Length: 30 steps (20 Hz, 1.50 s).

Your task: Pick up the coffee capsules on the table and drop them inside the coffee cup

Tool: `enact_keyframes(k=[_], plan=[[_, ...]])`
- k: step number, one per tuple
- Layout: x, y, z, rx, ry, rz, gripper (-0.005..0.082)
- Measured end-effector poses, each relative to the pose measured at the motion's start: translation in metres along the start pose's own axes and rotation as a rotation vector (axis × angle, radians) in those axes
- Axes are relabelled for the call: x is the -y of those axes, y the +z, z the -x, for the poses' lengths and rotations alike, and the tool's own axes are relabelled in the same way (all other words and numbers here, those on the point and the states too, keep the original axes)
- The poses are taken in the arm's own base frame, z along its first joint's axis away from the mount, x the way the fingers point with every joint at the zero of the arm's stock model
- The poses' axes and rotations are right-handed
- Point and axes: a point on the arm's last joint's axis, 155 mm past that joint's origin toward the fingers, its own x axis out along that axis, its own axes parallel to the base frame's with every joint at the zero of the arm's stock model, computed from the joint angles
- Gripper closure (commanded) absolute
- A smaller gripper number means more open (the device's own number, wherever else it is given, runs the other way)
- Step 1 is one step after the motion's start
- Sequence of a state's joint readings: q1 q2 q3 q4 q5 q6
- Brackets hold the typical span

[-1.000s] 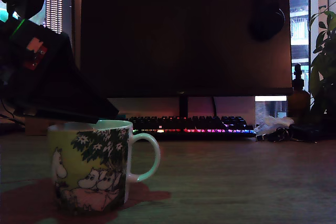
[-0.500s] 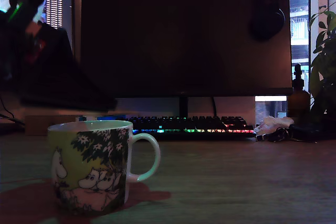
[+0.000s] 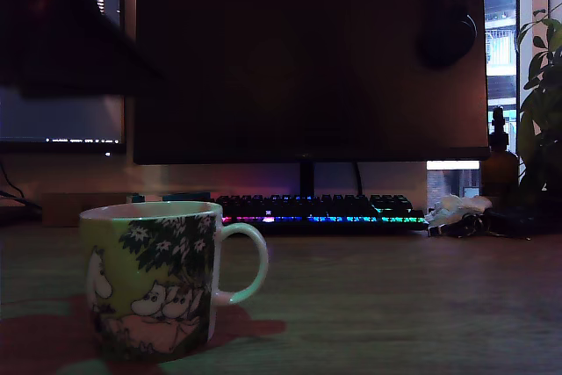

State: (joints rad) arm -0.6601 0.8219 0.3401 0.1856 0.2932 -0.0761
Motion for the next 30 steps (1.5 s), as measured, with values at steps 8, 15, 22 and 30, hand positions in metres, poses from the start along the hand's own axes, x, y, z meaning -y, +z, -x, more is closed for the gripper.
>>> enact_keyframes(k=[8, 15, 22, 30], plan=[[-0.047, -0.003, 0.013, -0.003, 0.191, 0.083, 0.0791], [-0.048, 0.004, 0.023, 0.02, 0.205, 0.089, 0.0791], [-0.042, -0.007, 0.037, -0.016, 0.207, 0.117, 0.0791], [-0.029, -0.009, 0.055, -0.016, 0.19, 0.115, 0.0791]])
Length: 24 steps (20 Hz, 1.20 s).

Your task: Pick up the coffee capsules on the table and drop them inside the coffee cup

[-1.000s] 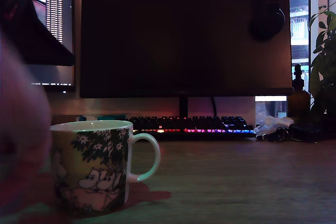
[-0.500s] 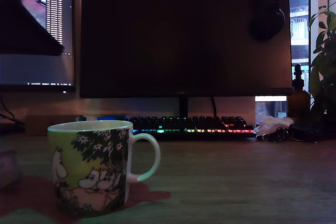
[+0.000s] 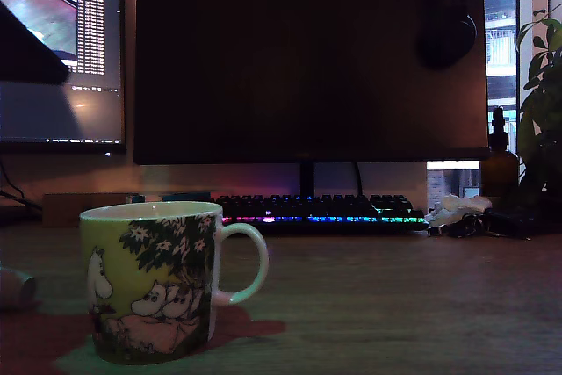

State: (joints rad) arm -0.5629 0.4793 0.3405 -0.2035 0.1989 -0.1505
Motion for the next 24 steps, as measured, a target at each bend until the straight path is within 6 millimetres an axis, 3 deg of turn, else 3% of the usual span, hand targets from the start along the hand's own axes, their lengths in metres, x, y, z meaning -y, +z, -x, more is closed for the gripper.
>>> enact_keyframes(k=[10, 18, 24], plan=[[-0.03, -0.009, 0.035, 0.042, 0.184, 0.246, 0.0791], [-0.05, -0.032, 0.043, -0.005, 0.321, 0.349, 0.0791], [-0.048, -0.032, 0.043, 0.004, 0.328, 0.382, 0.0791]])
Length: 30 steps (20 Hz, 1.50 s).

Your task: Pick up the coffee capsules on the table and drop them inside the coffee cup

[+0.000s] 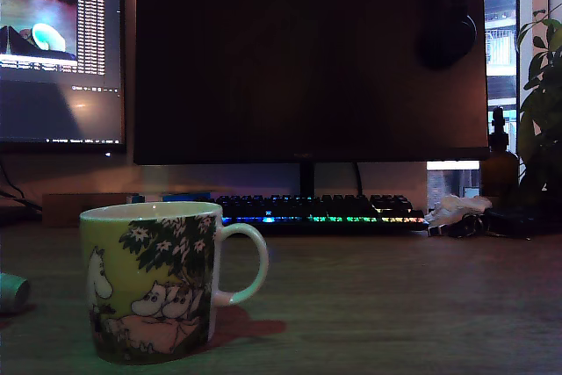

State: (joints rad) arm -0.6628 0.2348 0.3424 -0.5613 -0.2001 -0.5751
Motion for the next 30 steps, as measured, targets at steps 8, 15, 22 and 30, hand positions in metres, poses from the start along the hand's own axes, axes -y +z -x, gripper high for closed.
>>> enact_keyframes(k=[8, 15, 22, 30], plan=[[0.01, -0.002, 0.0, -0.01, -0.052, -0.149, 0.079], [0.03, 0.017, 0.019, -0.025, -0.103, -0.315, 0.0783], [0.018, -0.002, 0.024, -0.389, -0.001, -0.629, 0.0784], [-0.008, -0.01, 0.024, -0.586, 0.081, -0.814, 0.0753]])
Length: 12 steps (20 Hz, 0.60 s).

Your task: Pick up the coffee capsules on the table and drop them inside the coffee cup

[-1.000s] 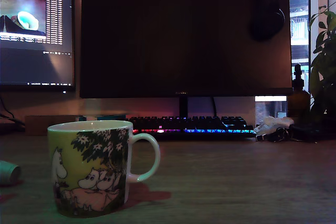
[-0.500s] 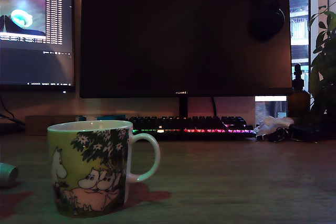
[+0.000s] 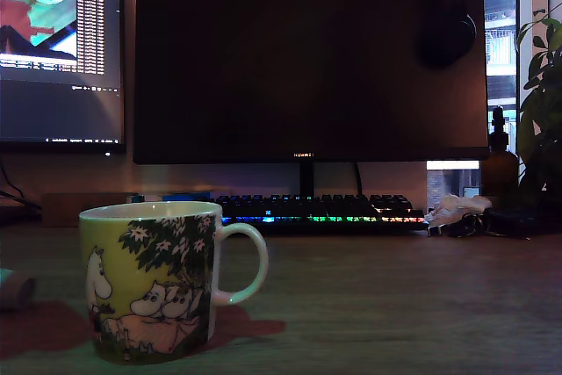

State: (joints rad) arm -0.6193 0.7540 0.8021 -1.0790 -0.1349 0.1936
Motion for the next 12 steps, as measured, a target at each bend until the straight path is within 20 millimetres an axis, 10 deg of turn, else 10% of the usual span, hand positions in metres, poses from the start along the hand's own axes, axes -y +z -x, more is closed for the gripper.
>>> enact_keyframes(k=[6, 9, 12], plan=[[-0.008, -0.002, -0.001, -0.02, 0.031, -0.006, 0.0678], [-0.012, -0.008, -0.001, -0.045, 0.047, -0.062, 0.0297], [-0.015, -0.012, 0.0, -0.065, 0.065, -0.114, 0.0233]])
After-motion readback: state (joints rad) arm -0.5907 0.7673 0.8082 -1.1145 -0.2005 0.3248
